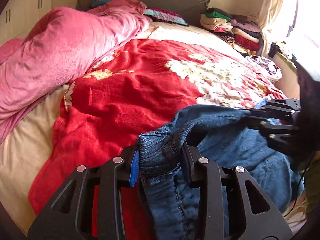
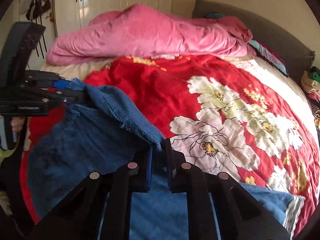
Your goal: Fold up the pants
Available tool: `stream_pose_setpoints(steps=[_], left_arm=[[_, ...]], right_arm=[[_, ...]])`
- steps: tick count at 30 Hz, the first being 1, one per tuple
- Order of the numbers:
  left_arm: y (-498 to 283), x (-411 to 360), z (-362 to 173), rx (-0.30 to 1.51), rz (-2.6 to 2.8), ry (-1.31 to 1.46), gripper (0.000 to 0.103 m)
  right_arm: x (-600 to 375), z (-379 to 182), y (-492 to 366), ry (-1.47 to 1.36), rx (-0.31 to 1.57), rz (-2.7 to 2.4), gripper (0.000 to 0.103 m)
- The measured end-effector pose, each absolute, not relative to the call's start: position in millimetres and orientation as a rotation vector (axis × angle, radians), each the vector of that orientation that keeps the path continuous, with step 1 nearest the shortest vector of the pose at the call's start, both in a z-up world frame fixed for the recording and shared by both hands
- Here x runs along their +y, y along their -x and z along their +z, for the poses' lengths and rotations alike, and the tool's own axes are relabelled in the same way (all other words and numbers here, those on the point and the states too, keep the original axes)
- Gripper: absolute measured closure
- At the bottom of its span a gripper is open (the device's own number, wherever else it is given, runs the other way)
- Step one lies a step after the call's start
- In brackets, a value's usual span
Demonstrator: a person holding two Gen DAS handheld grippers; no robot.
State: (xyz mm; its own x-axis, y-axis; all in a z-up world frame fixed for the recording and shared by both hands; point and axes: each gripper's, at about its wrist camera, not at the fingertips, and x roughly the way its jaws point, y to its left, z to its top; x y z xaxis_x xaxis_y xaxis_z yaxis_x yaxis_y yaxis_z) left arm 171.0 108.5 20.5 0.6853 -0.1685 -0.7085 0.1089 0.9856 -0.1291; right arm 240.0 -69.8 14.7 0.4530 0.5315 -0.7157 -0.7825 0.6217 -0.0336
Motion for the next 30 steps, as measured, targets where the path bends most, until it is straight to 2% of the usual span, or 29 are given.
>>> stream_pose_setpoints(steps=[7,16,20,22,26,30], left_arm=[[-121,95,31,0.738,-0.195,0.053,0.075],[-53,86,21,0.719,-0.225,0.024,0.073],[-38,89,10,0.764,-0.219,0.039,0.070],[-33,89,2,0.794,-0.195,0.005,0.066],[-27,97,-9,0.857,-0.198,0.048,0.066],[-14,108,-8,0.874,-0.200,0.070,0.057]], right_arm=[[-99,39,-171,0.326,0.671,0.841,0.093],[-113,32,-92,0.290,0.704,0.862,0.093],[-111,19,-63,0.287,0.765,0.908,0.093],[-105,7,-49,0.308,0.792,0.922,0.093],[-97,-17,-34,0.326,0.859,0.946,0.092],[-93,-31,-31,0.317,0.904,0.956,0.092]])
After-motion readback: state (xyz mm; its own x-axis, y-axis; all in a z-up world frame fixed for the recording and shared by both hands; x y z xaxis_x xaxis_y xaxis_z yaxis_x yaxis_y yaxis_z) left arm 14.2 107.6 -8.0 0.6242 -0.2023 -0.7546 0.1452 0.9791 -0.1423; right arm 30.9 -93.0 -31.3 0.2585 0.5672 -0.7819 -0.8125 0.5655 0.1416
